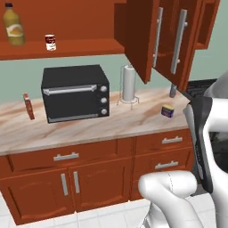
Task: Pick the canned food and canned food from the counter and place them in the cabinets closest to them.
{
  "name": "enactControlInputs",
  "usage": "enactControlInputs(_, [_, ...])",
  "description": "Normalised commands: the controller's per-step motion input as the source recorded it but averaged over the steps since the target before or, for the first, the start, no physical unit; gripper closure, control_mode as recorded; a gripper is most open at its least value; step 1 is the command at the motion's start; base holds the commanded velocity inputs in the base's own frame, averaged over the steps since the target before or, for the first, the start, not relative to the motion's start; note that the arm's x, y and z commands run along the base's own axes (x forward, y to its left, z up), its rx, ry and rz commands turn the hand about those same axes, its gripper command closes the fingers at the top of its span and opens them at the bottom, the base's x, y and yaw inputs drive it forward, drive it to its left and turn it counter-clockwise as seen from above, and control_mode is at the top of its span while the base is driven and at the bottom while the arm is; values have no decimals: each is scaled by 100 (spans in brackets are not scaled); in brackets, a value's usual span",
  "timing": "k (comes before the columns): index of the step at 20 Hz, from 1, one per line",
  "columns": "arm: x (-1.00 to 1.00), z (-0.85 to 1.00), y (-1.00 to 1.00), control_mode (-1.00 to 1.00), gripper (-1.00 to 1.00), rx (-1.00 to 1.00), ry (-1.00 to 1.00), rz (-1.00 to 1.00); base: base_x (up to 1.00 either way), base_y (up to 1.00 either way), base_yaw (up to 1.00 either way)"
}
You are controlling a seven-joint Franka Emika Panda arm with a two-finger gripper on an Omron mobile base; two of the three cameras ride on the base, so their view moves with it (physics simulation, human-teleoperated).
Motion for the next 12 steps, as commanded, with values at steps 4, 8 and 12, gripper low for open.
enactControlInputs(4, [0,0,0,100,-100,0,0,0,0,-70,-4])
enactControlInputs(8, [0,0,0,100,-100,0,0,0,0,-61,-3])
enactControlInputs(12, [0,0,0,100,-100,0,0,0,0,-25,-1])
